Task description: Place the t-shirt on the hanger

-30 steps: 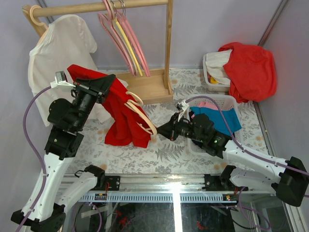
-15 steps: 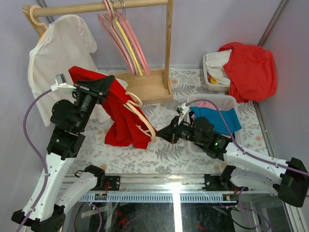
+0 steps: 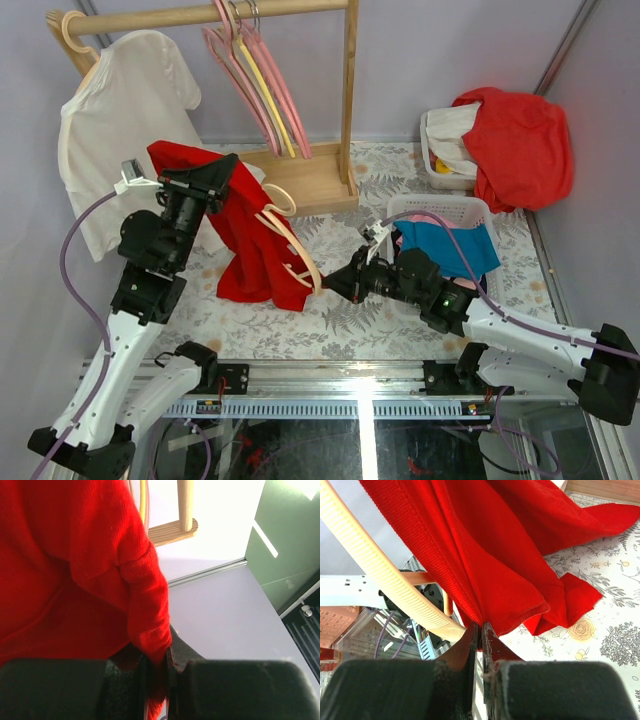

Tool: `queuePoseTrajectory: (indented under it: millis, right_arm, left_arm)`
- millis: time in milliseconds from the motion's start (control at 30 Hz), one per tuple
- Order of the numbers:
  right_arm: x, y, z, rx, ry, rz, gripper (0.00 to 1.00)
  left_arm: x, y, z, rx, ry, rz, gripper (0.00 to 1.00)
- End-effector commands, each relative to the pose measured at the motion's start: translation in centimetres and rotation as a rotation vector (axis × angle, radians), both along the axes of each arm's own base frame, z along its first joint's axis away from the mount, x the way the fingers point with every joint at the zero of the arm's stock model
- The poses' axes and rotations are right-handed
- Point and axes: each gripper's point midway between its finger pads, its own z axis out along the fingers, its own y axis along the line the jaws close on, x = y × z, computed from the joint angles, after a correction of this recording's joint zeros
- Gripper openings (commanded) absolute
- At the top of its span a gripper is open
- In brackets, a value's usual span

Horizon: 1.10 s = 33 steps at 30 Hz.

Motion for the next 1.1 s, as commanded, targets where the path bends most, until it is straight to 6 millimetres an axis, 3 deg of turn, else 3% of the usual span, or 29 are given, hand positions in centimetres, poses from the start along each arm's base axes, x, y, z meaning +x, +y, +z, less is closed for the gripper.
queuePoseTrajectory:
  millis: [0,433,1067]
  right_arm:
    - [-3.3,-3.5,-10.3,-0.337,0.188,0.024,0.00]
    - [-4.6,-4.0,-11.2,-0.372,0.204,0.051,0.00]
    - [-7.2,-5.7,-14.1,-0.452,0.245,0.098,0.00]
  left_arm:
    - [-6.5,6.4,12.7,-0.324,-0.452,0.154,0.00]
    - [-7.6,7.8,12.8,-0.384,-0.516,0.192,0.00]
    - [-7.1,8.7,12.8,-0.509,-0.580,0.200,0.00]
